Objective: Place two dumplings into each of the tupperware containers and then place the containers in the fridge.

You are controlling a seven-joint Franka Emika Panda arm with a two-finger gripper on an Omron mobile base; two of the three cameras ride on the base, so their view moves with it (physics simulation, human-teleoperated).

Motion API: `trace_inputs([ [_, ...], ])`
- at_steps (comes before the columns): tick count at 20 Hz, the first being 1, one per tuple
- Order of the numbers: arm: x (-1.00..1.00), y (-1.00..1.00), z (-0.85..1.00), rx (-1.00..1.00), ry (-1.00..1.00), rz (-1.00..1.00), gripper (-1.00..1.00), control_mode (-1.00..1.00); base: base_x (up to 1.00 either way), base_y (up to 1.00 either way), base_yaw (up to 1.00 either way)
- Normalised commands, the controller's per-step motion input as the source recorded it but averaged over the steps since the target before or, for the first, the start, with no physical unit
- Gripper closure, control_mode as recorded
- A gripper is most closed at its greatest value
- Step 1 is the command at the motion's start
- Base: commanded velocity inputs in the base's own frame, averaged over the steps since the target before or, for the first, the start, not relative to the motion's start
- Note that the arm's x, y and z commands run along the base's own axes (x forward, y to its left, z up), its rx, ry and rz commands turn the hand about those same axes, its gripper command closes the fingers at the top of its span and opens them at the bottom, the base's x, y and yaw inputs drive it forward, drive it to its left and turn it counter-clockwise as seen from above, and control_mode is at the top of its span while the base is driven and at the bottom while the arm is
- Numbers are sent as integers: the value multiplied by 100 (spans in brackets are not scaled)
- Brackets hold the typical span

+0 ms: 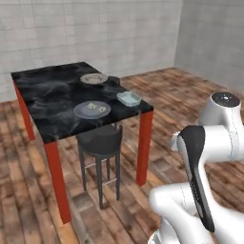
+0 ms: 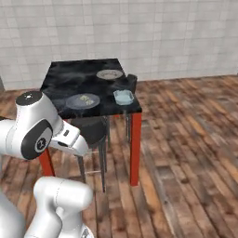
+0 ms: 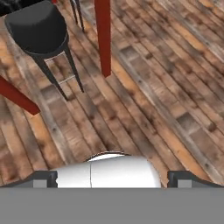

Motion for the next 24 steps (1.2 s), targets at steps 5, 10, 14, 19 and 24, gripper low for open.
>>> trace_inputs([
  [5, 0, 0, 0, 0, 0, 0, -100, 100, 100, -28, 60],
  [10, 0, 0, 0, 0, 0, 0, -100, 100, 86, -47, 28],
  [14, 0, 0, 0, 0, 0, 0, -100, 100, 57, -27, 12],
  [19, 0, 0, 0, 0, 0, 0, -100, 100, 76, -14, 15],
  [24, 0, 0, 0, 0, 0, 0, -100, 100, 41, -29, 20],
])
